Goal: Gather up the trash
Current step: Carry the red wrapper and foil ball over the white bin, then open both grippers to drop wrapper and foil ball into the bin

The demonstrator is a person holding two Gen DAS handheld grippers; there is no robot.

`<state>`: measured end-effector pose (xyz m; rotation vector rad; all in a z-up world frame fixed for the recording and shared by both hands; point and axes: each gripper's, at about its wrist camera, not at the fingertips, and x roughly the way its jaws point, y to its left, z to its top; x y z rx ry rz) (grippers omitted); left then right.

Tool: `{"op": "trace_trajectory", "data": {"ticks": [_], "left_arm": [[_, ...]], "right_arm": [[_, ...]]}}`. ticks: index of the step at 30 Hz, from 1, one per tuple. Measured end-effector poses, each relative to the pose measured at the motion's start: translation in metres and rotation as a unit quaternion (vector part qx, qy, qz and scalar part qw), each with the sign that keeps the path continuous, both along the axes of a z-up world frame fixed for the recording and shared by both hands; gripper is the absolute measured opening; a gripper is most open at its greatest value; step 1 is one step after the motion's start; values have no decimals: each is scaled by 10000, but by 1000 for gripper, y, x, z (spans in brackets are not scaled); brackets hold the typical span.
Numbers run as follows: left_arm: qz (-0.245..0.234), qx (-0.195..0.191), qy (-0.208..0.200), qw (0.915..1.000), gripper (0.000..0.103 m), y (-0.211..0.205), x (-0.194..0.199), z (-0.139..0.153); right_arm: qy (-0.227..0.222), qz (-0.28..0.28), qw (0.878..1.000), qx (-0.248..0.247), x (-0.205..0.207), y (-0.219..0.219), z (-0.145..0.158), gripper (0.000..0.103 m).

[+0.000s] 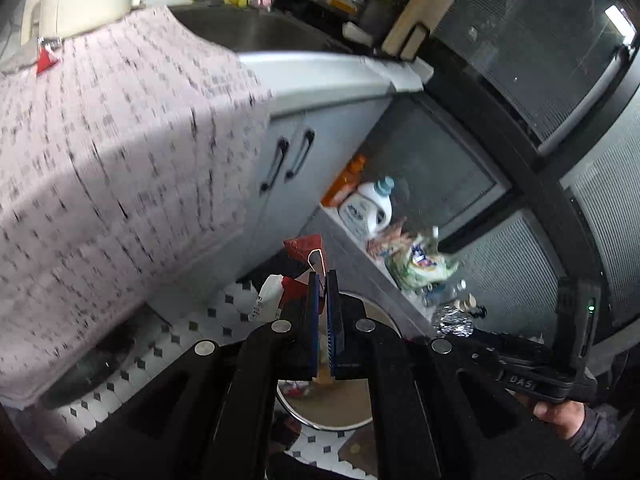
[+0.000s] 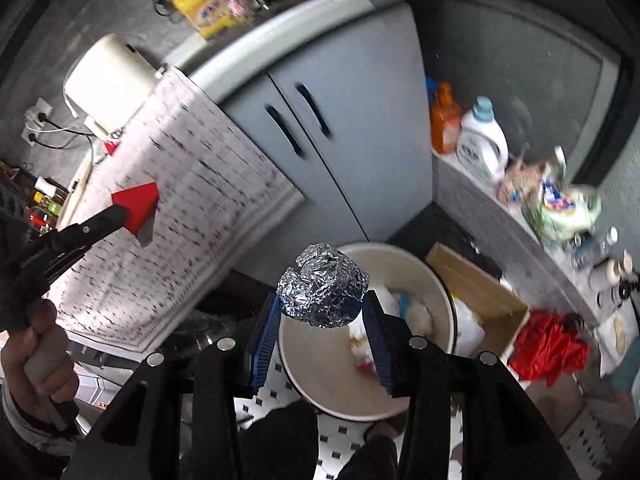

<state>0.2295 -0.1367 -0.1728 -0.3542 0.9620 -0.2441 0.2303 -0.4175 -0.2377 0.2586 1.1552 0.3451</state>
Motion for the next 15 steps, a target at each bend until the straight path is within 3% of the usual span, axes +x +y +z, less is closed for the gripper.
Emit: {"op": "trace_trajectory", "data": {"ticks": [6, 7, 8, 15], "left_arm": [[74, 40, 269, 9996, 4, -7, -13, -20], [85, 57, 308, 9995, 4, -7, -15, -23], [84, 71, 340, 9994, 4, -7, -18, -25], [-106, 91, 607, 9981, 4, -25, -27, -42]], "right_arm": [[504, 253, 9984, 110, -5, 3, -39, 47], [571, 326, 9977, 168, -6, 5, -43, 54], [576, 374, 9974, 195, -8, 6, -45, 59], [514, 240, 9983, 159, -16, -11, -39, 60]]}}
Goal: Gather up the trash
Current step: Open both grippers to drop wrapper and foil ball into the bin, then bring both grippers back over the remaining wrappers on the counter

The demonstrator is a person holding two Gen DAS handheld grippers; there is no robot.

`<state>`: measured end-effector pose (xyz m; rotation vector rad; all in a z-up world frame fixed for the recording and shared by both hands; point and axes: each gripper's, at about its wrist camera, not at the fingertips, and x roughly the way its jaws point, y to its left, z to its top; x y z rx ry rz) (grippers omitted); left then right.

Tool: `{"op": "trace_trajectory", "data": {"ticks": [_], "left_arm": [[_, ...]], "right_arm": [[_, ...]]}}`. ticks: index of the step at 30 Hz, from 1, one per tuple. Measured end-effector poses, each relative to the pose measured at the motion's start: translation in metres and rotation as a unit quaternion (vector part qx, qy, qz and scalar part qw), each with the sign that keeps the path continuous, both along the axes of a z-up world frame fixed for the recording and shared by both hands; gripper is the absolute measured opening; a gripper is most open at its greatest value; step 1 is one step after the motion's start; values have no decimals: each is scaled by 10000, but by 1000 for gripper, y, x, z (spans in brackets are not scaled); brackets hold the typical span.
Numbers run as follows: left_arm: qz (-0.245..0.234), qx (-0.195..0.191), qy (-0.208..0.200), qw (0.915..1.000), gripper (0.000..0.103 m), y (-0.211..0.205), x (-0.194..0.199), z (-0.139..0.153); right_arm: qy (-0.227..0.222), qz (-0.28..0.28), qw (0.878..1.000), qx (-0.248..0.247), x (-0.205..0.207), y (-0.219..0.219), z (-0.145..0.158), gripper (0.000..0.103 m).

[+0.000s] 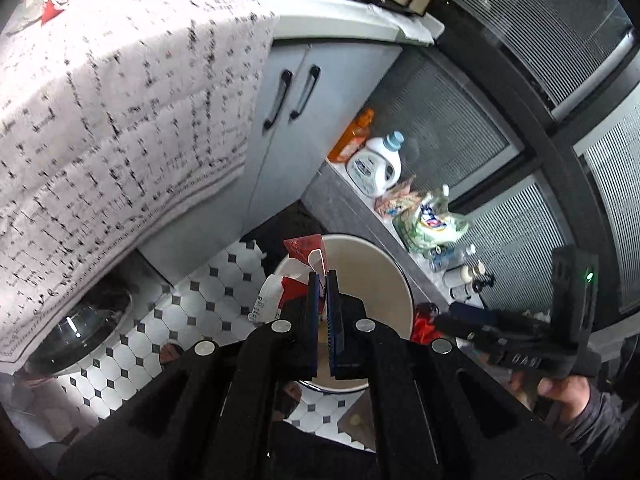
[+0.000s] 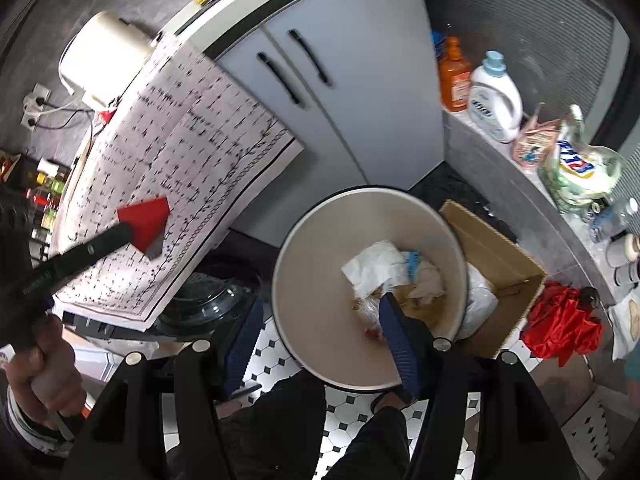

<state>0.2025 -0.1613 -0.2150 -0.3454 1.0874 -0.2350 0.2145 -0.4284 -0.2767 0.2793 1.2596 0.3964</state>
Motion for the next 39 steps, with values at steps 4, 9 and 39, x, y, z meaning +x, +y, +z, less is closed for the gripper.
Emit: {"op": "trace_trajectory", "data": {"ticks": [4, 9, 39], "left_arm": [[-216, -72, 169, 9996, 4, -20, 3, -12], [-650, -87, 442, 9969, 4, -55, 4, -28], [521, 94, -129, 9985, 82, 42, 45, 43]], "right_arm": [[-55, -232, 9997, -48, -3, -24, 9, 60], [-123, -570, 9982, -98, -14, -58, 18, 61], [-563, -648, 9963, 70, 3, -42, 57, 74]]}}
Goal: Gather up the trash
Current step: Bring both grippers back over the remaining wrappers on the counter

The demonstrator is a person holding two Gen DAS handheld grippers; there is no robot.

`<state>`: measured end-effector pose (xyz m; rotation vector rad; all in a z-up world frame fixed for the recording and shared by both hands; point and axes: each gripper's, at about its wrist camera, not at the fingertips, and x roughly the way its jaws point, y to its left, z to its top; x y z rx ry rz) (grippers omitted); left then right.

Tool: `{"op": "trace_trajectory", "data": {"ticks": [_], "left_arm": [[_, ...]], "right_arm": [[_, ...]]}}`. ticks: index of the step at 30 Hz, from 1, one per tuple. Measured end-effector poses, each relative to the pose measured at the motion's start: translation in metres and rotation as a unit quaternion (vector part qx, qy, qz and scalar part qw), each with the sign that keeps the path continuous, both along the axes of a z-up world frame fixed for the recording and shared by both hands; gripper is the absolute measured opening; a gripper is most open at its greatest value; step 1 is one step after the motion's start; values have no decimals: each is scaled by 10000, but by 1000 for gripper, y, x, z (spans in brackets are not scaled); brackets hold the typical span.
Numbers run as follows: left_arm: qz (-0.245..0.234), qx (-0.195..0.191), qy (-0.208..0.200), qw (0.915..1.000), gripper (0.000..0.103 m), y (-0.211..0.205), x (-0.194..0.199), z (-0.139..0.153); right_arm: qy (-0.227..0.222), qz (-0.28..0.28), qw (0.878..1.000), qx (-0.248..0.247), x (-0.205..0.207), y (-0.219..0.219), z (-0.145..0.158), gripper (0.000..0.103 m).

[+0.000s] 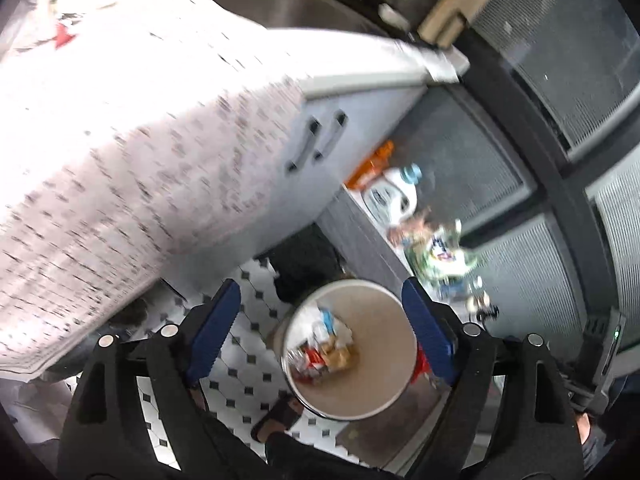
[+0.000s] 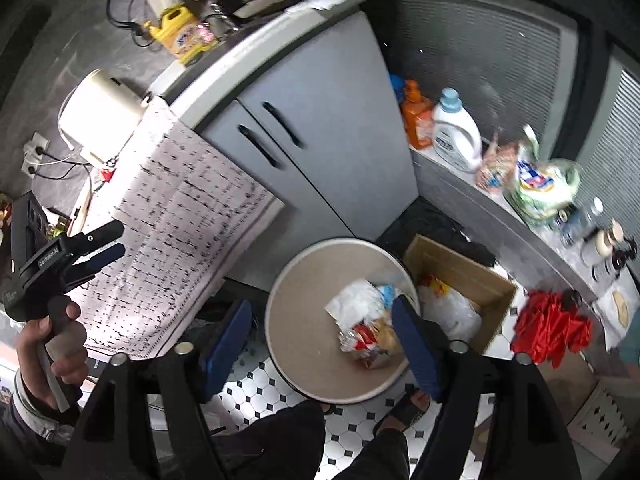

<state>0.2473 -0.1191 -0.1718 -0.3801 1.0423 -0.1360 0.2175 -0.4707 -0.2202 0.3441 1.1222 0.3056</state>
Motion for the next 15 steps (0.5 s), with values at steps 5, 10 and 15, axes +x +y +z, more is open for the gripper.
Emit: {"op": "trace_trajectory", "data": {"ticks": [5, 10, 15], "left_arm": [[357, 10, -234, 9991, 83, 43, -1, 22], [628, 21, -467, 9969, 88, 86, -1, 39], [835, 172, -718, 9938, 93, 128, 4, 54]], "right_arm": [[-173, 159, 9997, 33, 18, 32, 18, 79], [-380, 298, 9988, 16, 36, 68, 39, 87], [-594, 419, 9974, -34, 57, 112, 58, 95]]}}
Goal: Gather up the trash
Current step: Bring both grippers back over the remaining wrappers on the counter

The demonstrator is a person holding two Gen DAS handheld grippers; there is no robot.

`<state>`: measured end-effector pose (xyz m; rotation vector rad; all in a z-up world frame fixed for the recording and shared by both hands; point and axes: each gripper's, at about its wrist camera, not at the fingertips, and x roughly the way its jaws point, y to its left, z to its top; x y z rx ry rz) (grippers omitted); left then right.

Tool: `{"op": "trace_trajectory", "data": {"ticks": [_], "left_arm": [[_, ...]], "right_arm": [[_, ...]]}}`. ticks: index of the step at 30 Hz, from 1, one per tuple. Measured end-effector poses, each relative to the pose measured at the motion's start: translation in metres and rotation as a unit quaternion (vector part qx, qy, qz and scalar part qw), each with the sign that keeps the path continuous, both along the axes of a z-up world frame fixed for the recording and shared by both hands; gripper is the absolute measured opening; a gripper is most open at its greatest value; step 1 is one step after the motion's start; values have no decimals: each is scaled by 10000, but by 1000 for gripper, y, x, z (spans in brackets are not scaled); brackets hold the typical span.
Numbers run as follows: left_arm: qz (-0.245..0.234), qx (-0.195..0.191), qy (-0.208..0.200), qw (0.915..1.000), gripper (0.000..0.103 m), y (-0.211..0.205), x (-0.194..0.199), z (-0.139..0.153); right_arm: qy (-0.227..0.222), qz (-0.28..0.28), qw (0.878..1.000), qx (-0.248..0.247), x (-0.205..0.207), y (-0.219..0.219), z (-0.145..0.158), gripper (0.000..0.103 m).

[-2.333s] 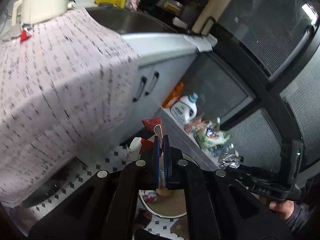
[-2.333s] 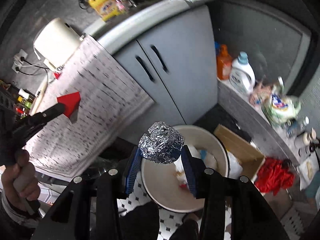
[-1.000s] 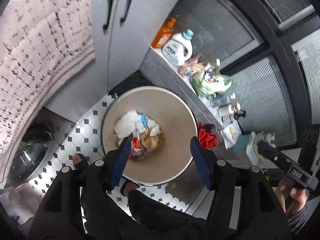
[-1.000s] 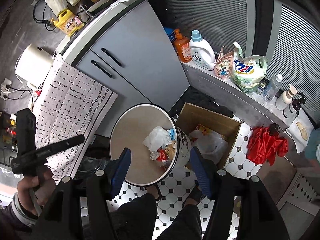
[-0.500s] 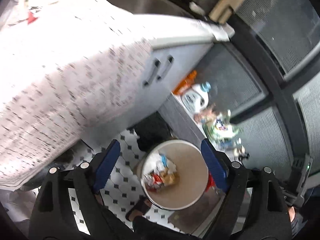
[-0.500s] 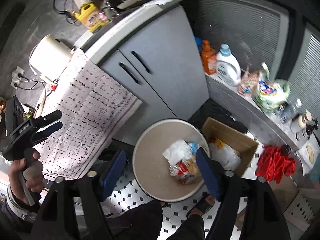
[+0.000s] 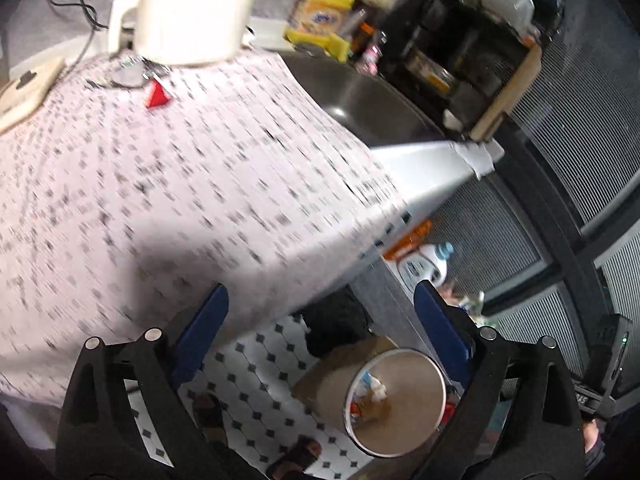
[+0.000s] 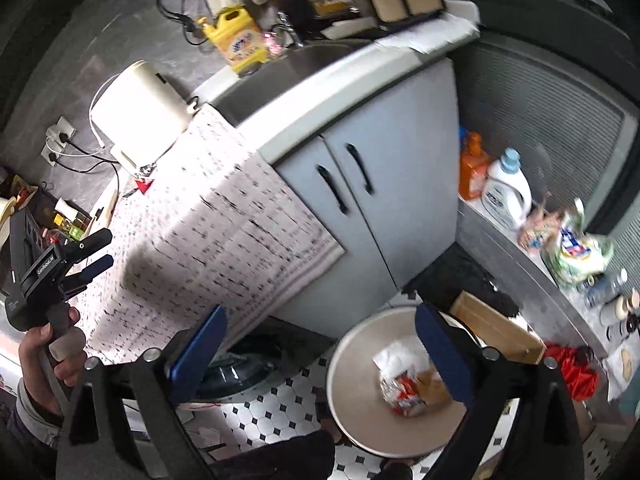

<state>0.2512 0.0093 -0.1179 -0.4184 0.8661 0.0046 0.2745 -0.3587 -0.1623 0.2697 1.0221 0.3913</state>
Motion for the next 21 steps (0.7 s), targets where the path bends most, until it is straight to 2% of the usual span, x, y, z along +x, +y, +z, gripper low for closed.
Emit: {"op": "trace_trajectory", "data": {"ticks": [9, 13, 21], "left_arm": [[547, -37, -332, 9979, 93, 89, 7, 14], [753, -181, -440, 9960, 93, 129, 11, 15], [974, -359, -566, 9930, 90, 195, 30, 15]], "right_arm": [[-151, 270, 9995, -65, 35, 83, 21, 95], [-220, 415, 9988, -127, 47, 121, 27, 95], [-316, 540, 9976, -299, 67, 188, 34, 95]]}}
